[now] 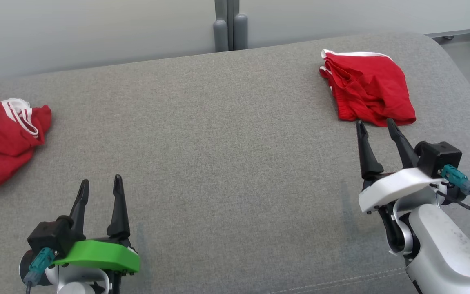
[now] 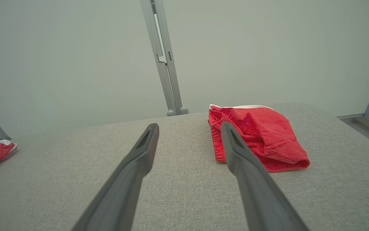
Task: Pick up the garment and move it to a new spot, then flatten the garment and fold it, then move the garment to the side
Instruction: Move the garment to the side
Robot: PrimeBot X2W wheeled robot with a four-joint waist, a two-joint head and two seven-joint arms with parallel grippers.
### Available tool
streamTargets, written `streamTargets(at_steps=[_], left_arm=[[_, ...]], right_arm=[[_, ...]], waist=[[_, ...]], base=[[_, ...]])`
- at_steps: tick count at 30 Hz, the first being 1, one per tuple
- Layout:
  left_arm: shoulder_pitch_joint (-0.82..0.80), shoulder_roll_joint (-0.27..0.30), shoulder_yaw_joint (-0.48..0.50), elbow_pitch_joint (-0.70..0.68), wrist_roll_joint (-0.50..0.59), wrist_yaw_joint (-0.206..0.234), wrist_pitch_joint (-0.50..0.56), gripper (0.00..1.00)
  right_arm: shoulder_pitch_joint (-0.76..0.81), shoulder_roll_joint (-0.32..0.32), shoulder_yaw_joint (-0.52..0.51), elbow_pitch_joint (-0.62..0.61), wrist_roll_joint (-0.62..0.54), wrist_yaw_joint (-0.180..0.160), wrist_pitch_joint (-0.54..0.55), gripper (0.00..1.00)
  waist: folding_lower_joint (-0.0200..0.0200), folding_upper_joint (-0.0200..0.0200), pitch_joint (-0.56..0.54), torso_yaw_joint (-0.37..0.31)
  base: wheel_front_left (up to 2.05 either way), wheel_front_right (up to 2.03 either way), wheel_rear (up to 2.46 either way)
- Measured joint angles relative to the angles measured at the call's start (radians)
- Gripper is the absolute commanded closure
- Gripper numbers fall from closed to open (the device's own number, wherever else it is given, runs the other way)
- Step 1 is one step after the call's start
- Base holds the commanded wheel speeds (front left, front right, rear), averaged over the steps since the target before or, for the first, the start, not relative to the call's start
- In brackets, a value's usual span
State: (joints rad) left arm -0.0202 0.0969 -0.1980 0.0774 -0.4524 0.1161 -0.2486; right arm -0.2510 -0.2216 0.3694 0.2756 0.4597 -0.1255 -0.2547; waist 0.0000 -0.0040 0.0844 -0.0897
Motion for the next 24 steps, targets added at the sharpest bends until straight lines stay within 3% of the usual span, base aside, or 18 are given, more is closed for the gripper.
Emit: streamTargets(at_steps=[24], left_arm=[[0.046,-0.026,0.032,-0.007,0.054,0.003,0.0,0.0]], right_arm=[[0.147,0.058,-0.073,-0.122,-0.14,0.0,0.0,0.0]], waist=[[0.0,0.0,-0.03,0.025]], base=[[0.0,0.0,0.0]])
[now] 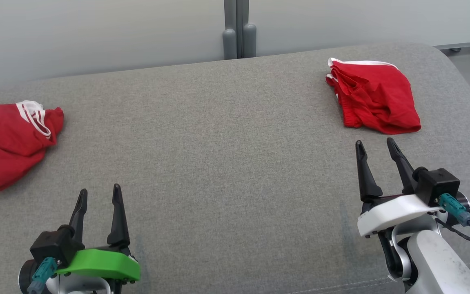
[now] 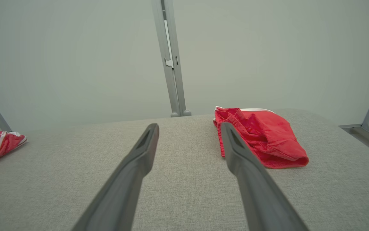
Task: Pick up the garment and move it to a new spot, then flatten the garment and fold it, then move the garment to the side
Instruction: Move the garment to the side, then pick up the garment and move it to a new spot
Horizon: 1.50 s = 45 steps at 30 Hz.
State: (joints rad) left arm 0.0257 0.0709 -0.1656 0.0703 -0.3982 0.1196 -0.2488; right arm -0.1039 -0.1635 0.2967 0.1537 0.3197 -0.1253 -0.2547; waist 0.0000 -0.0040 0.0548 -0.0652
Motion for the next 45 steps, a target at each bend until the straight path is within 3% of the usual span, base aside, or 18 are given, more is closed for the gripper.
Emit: streamTargets(at_steps=[10,22,32,45], left_arm=[[0.003,-0.013,-0.025,0.004,0.012,0.004,0.0,0.0],[0.007,-0.02,0.018,-0.021,0.034,0.004,0.0,0.0],[0.073,-0.022,0.12,-0.064,0.05,0.004,-0.003,0.0],[0.081,-0.024,0.036,-0.073,0.044,0.004,-0.003,0.0]], right_arm=[[0.053,0.005,-0.034,-0.029,-0.022,0.0,0.0,0.0],[0.073,0.007,0.005,-0.061,-0.033,0.004,0.0,0.0],[0.062,0.013,0.076,-0.058,-0.048,0.055,0.0,0.0],[0.046,0.005,0.025,-0.061,-0.05,0.043,0.0,0.0]], waist=[[0.0,0.0,-0.016,0.032],[0.0,0.0,-0.03,0.135],[0.0,-0.0001,-0.03,0.263],[0.0,0.0,-0.009,0.433]], base=[[0.0,0.0,0.0],[0.0,0.0,0.0],[0.0,0.0,0.0],[0.0,0.0,0.0]])
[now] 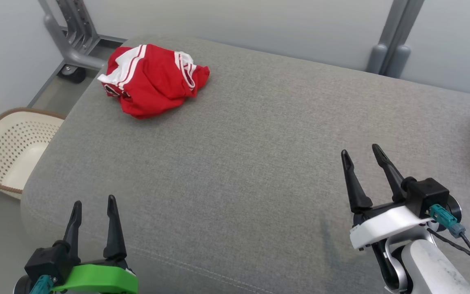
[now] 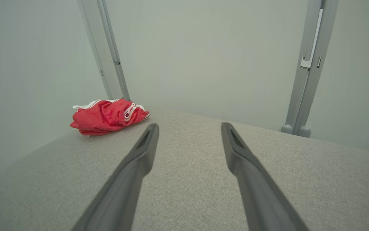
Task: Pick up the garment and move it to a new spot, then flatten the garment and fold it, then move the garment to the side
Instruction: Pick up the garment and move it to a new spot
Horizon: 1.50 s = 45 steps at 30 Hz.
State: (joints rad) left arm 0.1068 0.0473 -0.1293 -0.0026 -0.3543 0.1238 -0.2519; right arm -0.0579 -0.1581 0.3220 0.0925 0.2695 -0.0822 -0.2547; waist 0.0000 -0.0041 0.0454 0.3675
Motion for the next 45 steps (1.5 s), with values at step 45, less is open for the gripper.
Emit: streamTargets(at_steps=[45], left_arm=[[-0.784,0.272,0.272,0.296,-0.134,-0.009,0.52,0.0]], right_arm=[[-0.18,-0.099,-0.069,-0.227,-0.104,-0.025,0.081,0.0]], waist=[[0.0,0.0,0.391,-0.252]], base=[[0.0,0.0,0.0]])
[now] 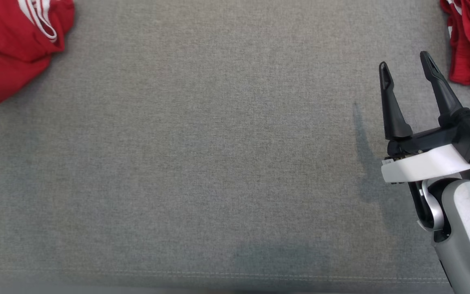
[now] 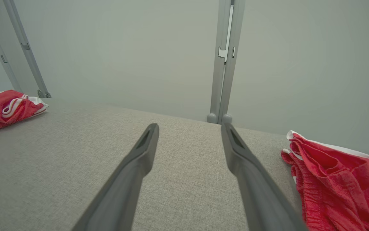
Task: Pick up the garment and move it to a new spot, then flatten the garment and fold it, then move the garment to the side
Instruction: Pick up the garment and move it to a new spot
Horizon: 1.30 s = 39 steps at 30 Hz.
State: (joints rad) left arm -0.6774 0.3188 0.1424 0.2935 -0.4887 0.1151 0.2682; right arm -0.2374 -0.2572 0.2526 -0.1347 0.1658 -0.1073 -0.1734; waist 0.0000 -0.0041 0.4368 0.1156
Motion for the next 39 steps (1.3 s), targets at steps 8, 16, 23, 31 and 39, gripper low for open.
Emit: streamTargets(at_steps=[8,16,23,31,39], left_arm=[[-0.023,-0.005,-0.003,0.119,0.028,0.001,0.021,0.0],[-0.042,-0.017,0.009,0.185,0.072,0.001,0.011,0.0],[-0.081,-0.03,0.004,0.216,0.087,0.002,-0.016,1.0],[-0.108,-0.045,-0.02,0.243,0.107,0.004,-0.088,1.0],[-0.172,-0.057,-0.084,0.232,0.124,-0.054,-0.179,1.0]], right_arm=[[-0.01,-0.03,-0.025,-0.006,-0.002,0.0,0.004,0.0],[-0.027,-0.032,-0.018,-0.005,-0.009,0.008,0.004,0.0],[-0.039,-0.032,-0.015,0.005,-0.009,0.01,0.004,0.0],[-0.044,-0.026,-0.012,0.042,-0.008,0.01,-0.008,0.0],[-0.044,-0.008,-0.007,0.079,0.002,0.018,-0.028,0.0]], waist=[[0.0,0.0,0.099,-0.04],[0.0001,0.0,0.14,-0.042],[0.0,0.0,0.138,-0.033],[0.0,0.0,0.1,-0.031],[0.0,0.0,0.041,-0.031]], base=[[0.0,0.0,0.0],[0.0,0.0,0.0],[0.0,0.0,0.0],[0.0,0.0,0.0],[0.0,0.0,0.0]])
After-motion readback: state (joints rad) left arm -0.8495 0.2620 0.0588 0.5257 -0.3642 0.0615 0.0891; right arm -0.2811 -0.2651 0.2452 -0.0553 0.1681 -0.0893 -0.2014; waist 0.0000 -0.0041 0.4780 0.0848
